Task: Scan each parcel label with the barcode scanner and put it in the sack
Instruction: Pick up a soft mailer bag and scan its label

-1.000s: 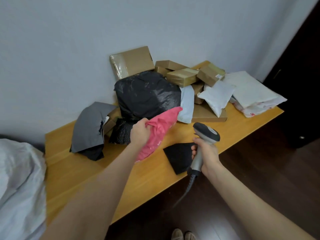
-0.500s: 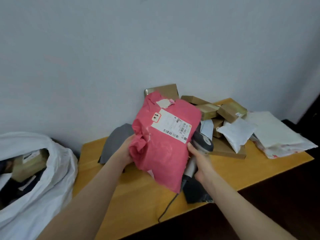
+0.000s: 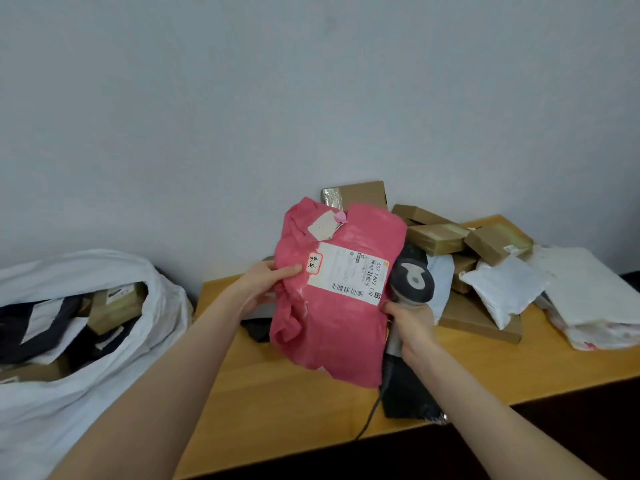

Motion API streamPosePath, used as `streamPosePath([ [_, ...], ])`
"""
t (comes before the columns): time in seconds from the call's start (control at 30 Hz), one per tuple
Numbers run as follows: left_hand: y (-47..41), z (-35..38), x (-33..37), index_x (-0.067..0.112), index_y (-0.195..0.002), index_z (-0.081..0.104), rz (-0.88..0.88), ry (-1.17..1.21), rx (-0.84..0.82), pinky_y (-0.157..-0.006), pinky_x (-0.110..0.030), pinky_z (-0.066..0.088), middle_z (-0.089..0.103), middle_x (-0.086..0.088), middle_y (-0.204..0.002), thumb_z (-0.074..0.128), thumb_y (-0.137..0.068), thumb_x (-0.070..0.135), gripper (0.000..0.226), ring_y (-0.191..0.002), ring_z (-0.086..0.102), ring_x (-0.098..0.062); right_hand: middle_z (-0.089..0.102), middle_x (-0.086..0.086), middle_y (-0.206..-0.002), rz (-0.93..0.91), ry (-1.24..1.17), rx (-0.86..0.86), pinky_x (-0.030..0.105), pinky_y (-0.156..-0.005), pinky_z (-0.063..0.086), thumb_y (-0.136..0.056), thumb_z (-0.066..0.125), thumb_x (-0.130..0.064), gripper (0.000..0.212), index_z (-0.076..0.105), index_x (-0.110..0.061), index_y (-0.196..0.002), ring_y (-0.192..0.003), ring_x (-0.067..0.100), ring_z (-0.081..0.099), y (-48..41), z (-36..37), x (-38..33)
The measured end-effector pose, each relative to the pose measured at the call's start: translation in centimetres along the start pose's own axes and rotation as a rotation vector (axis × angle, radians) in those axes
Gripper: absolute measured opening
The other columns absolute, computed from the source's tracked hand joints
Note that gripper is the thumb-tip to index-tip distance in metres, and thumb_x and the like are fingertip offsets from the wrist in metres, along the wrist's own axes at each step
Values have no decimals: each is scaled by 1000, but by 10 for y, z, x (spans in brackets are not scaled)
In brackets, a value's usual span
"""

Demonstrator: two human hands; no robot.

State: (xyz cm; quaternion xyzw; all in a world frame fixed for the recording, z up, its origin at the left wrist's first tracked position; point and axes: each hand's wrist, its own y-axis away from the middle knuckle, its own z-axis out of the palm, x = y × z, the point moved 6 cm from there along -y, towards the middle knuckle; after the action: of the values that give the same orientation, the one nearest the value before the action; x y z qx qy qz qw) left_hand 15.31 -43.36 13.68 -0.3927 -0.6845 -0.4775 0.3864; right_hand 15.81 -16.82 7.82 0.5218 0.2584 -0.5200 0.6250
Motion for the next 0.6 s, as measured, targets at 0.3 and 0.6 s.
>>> streamPosePath([
  [0.3,-18,6,-38,8,-104,60,-120,550,238,-69,-44,56,70,-12,-91,72,-83,13,24,-84,68,-29,68,4,-93,47,-85,-31,33,-74,53,-84,74,-10,19,64,-14,-99,-81,16,63,-14,-25,5],
  [0.6,-43,48,-102,10,-127,55,-253,751,403,-88,-53,51,65,-13,-119,71,-85,11,45,-104,62,-34,71,8,-88,158,-4,-155,27,-58,53,-81,76,-10,23,67,-7,-101,-74,18,66,-37,25,37],
])
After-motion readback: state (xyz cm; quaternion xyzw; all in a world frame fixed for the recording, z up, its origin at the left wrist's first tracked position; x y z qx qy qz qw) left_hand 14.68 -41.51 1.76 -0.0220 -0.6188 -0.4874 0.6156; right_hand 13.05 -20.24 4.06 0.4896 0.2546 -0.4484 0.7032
